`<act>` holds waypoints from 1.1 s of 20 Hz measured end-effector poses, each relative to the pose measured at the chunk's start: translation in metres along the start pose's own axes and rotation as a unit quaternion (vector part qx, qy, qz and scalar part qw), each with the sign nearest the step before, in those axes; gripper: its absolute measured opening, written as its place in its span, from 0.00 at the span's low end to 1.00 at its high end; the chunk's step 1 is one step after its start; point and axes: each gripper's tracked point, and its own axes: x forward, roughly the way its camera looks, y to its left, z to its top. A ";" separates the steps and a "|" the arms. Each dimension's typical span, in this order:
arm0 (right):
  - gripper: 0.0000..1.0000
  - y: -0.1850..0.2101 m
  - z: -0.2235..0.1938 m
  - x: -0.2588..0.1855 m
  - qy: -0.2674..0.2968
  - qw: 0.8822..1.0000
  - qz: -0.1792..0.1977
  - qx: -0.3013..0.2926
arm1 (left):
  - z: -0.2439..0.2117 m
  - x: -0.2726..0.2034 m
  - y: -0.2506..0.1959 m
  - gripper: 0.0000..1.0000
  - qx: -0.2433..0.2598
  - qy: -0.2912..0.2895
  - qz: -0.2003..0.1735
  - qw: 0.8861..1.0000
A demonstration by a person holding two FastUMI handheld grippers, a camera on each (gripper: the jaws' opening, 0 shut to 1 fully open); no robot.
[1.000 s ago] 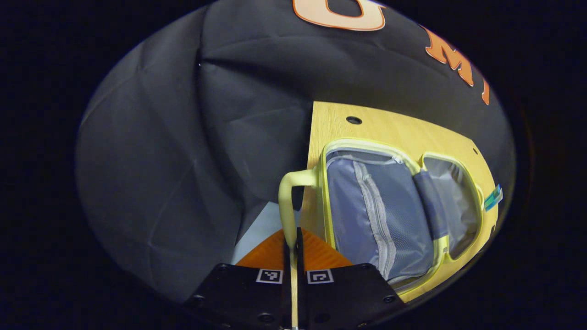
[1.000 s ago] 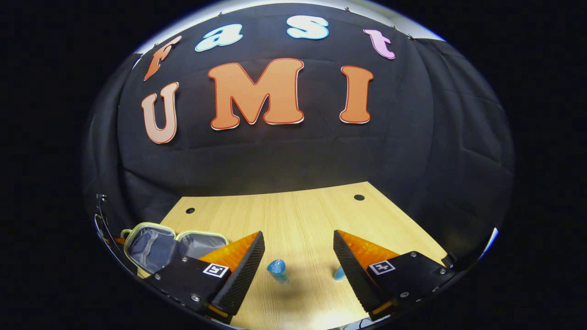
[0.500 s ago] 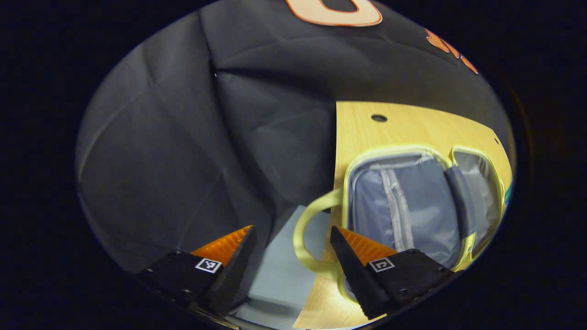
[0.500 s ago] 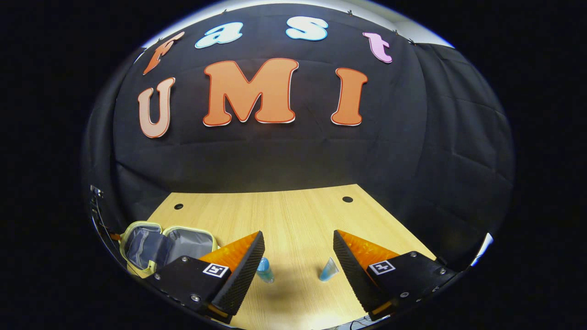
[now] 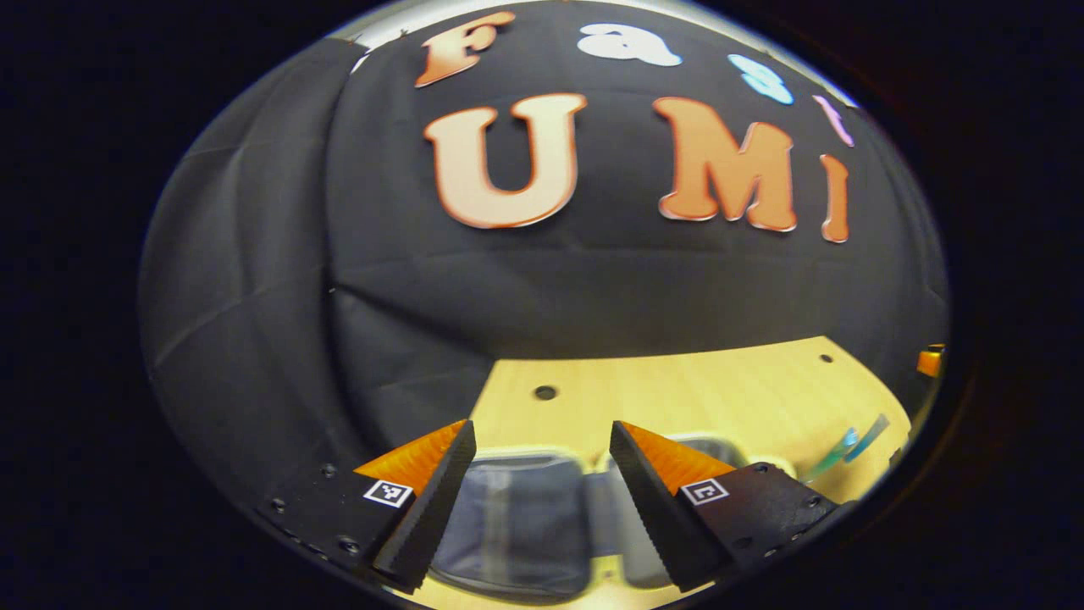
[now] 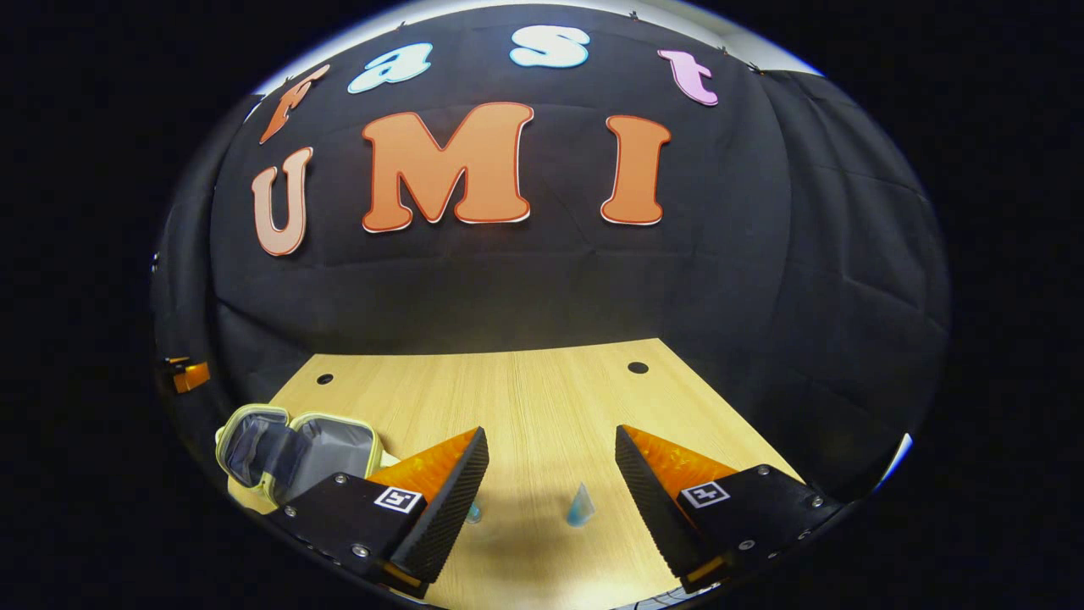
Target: First open the suitcase, pack the skin care products into it, and then close the suitcase.
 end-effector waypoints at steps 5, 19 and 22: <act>0.95 -0.044 -0.012 0.005 0.019 1.000 -0.004 -0.010 | 0.023 -0.027 -0.176 1.00 -0.007 -0.049 -0.113 0.992; 0.95 -0.159 -0.072 -0.009 0.085 0.994 -0.063 0.002 | -0.098 0.031 -0.417 0.99 -0.002 0.041 -0.197 0.980; 0.96 -0.168 -0.081 -0.006 0.097 0.993 -0.066 0.012 | -0.129 0.043 -0.422 0.99 0.025 0.071 -0.184 0.980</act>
